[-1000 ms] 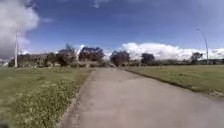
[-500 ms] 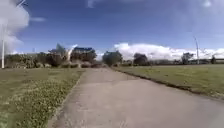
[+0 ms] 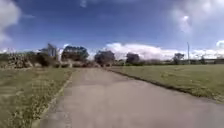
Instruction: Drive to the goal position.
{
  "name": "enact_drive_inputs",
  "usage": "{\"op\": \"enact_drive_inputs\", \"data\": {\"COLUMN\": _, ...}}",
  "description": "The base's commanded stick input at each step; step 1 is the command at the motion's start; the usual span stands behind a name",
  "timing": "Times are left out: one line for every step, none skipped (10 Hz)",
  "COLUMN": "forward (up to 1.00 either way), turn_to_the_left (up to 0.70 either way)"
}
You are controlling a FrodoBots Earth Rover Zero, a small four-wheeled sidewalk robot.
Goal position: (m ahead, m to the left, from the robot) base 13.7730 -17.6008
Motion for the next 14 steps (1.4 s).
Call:
{"op": "enact_drive_inputs", "data": {"forward": 0.85, "turn_to_the_left": 0.0}}
{"op": "enact_drive_inputs", "data": {"forward": 1.0, "turn_to_the_left": 0.0}}
{"op": "enact_drive_inputs", "data": {"forward": 1.0, "turn_to_the_left": 0.0}}
{"op": "enact_drive_inputs", "data": {"forward": 1.0, "turn_to_the_left": 0.0}}
{"op": "enact_drive_inputs", "data": {"forward": 1.0, "turn_to_the_left": 0.0}}
{"op": "enact_drive_inputs", "data": {"forward": 1.0, "turn_to_the_left": 0.0}}
{"op": "enact_drive_inputs", "data": {"forward": 1.0, "turn_to_the_left": 0.0}}
{"op": "enact_drive_inputs", "data": {"forward": 1.0, "turn_to_the_left": 0.0}}
{"op": "enact_drive_inputs", "data": {"forward": 1.0, "turn_to_the_left": 0.0}}
{"op": "enact_drive_inputs", "data": {"forward": 1.0, "turn_to_the_left": 0.0}}
{"op": "enact_drive_inputs", "data": {"forward": 1.0, "turn_to_the_left": 0.0}}
{"op": "enact_drive_inputs", "data": {"forward": 1.0, "turn_to_the_left": 0.0}}
{"op": "enact_drive_inputs", "data": {"forward": 1.0, "turn_to_the_left": 0.0}}
{"op": "enact_drive_inputs", "data": {"forward": 1.0, "turn_to_the_left": 0.0}}
